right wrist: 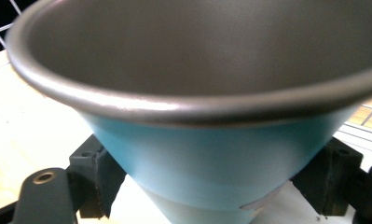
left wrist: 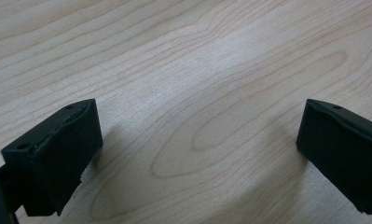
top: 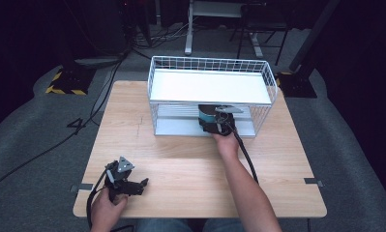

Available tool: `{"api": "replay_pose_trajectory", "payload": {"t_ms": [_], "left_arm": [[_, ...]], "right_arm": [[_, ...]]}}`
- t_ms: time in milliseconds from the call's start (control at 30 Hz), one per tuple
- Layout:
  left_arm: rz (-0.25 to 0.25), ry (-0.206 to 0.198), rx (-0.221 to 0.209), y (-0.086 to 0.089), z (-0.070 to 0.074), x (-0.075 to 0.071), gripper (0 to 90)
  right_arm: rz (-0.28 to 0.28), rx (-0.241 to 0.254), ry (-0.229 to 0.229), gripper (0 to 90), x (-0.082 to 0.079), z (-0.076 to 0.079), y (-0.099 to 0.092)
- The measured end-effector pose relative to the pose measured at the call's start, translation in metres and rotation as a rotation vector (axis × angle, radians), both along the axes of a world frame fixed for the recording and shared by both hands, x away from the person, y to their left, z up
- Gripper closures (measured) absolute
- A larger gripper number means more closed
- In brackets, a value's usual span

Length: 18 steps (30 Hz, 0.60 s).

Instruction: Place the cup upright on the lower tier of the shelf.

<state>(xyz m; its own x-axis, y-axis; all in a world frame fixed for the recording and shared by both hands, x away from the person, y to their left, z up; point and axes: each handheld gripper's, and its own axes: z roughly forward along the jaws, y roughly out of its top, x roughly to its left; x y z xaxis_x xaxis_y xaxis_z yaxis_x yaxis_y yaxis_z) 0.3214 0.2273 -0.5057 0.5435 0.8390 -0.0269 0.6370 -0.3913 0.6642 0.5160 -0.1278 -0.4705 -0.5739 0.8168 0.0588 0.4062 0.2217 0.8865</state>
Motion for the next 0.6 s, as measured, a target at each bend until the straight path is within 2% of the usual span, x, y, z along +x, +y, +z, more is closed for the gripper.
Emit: {"api": "replay_pose_trajectory", "payload": {"t_ms": [100, 133, 367, 433, 600], "left_arm": [[0.003, 0.002, -0.003, -0.0003, -0.0001, -0.0002, 0.5], [0.002, 0.002, -0.004, -0.0003, -0.0001, -0.0001, 0.5], [0.002, 0.002, -0.004, -0.0003, -0.0001, -0.0001, 0.5], [0.003, 0.001, -0.003, -0.0003, -0.0001, -0.0002, 0.5], [0.002, 0.001, -0.003, -0.0003, -0.0001, -0.0001, 0.5]], "right_arm": [[-0.001, -0.013, -0.015, 20.5, 0.0031, -0.0028, 0.0002], [-0.006, -0.007, 0.002, 20.4, 0.0026, -0.0043, 0.0013], [-0.011, -0.004, 0.003, 19.8, 0.0031, -0.0047, 0.0015], [-0.010, 0.004, 0.022, 16.1, 0.0027, -0.0049, 0.0017], [-0.040, -0.028, 0.004, 11.8, 0.0002, -0.0039, -0.0001]]}}
